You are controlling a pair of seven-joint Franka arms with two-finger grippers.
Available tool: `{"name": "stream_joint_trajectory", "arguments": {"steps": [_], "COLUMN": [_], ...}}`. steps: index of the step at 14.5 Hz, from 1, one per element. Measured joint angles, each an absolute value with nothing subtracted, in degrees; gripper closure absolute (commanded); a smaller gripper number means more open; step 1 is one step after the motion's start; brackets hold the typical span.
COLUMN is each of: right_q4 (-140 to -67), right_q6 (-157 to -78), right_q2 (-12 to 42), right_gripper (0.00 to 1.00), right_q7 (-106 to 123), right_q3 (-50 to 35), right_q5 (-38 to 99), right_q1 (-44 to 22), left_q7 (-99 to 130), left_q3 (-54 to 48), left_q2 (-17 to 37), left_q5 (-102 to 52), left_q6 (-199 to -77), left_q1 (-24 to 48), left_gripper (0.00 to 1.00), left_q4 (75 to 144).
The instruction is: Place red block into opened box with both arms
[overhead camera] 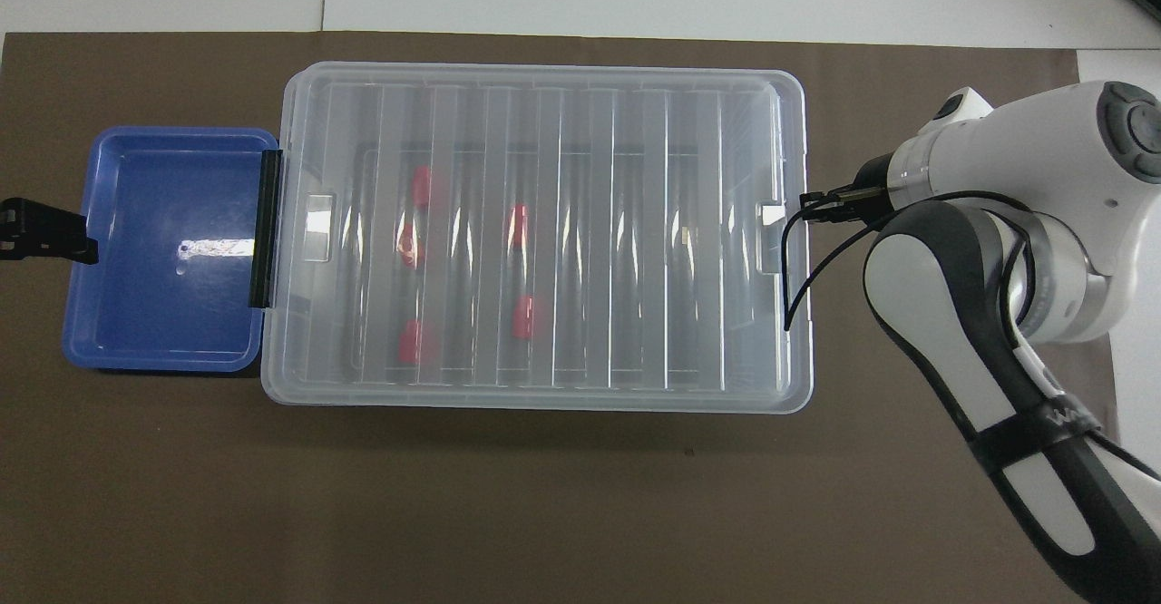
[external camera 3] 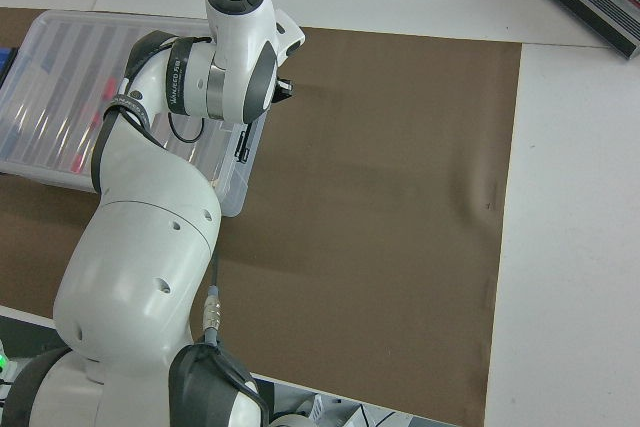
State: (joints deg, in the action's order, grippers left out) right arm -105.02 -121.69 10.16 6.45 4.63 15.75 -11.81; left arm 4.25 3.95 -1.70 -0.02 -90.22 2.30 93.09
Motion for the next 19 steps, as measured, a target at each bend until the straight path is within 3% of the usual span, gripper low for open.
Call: {"name": "stream_joint_trajectory", "arguments": {"steps": [3, 5, 9, 19], "right_q4": [-105.0, -104.82, -104.16, -92.85], "right_q6": [-121.69, -121.69, -120.61, -93.09], "right_q2": [10.16, 10.11, 7.51, -0.61], "right_gripper": [1.0, 0.01, 0.0, 0.0], "right_q7": [6.45, 6.36, 2.85, -8.08], "right_q3": [4.63, 4.78, 5.6, 5.92], "right_q5": [15.75, 15.16, 7.01, -3.13], "right_q1": [-11.82, -11.82, -11.55, -9.48], "left_q7": [4.25, 4.25, 4.25, 4.25], "left_q3": [3.95, 3.95, 3.95, 3.95], "left_q2": [-1.7, -1.7, -1.7, -1.7], "left_q5": [-0.02, -0.02, -0.02, -0.02], "left_q6": [-90.22, -90.22, -90.22, -90.22], "left_q1": [2.3, 2.3, 2.29, 2.29], "left_gripper": [0.0, 0.0, 0.0, 0.0], "left_q4": [93.09, 93.09, 93.09, 93.09]}}
